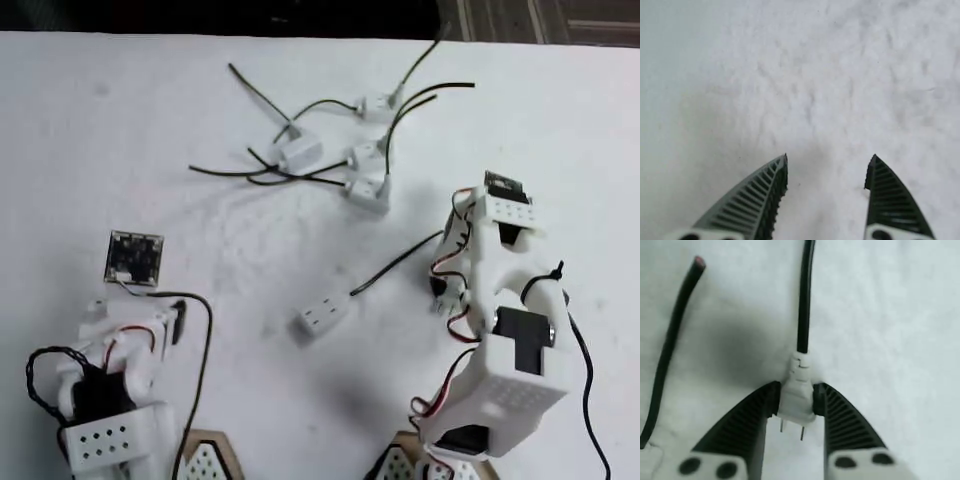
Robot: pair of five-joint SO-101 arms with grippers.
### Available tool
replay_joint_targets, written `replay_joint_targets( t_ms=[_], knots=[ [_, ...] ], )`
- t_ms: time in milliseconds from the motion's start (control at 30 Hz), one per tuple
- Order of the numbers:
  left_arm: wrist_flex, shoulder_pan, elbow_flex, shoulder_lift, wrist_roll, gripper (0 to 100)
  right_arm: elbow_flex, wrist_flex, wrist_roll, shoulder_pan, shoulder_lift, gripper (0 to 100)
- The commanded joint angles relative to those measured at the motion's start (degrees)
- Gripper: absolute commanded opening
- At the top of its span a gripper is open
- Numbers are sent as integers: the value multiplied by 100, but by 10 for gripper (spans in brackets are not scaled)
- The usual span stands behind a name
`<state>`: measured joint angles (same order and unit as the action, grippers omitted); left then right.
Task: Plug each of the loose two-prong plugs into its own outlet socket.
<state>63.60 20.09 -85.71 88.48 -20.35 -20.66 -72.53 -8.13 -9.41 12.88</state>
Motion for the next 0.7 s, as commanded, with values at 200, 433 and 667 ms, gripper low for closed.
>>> replay_joint_targets(
  t_ms=[200,433,667],
  knots=[
    [-114,13,26,57,-35,260,316,-22,-9,57,-75,22],
    [-114,13,26,57,-35,260,756,-690,-53,57,-57,156],
    [-114,13,26,57,-35,260,765,-716,-53,48,-22,176]
  ],
)
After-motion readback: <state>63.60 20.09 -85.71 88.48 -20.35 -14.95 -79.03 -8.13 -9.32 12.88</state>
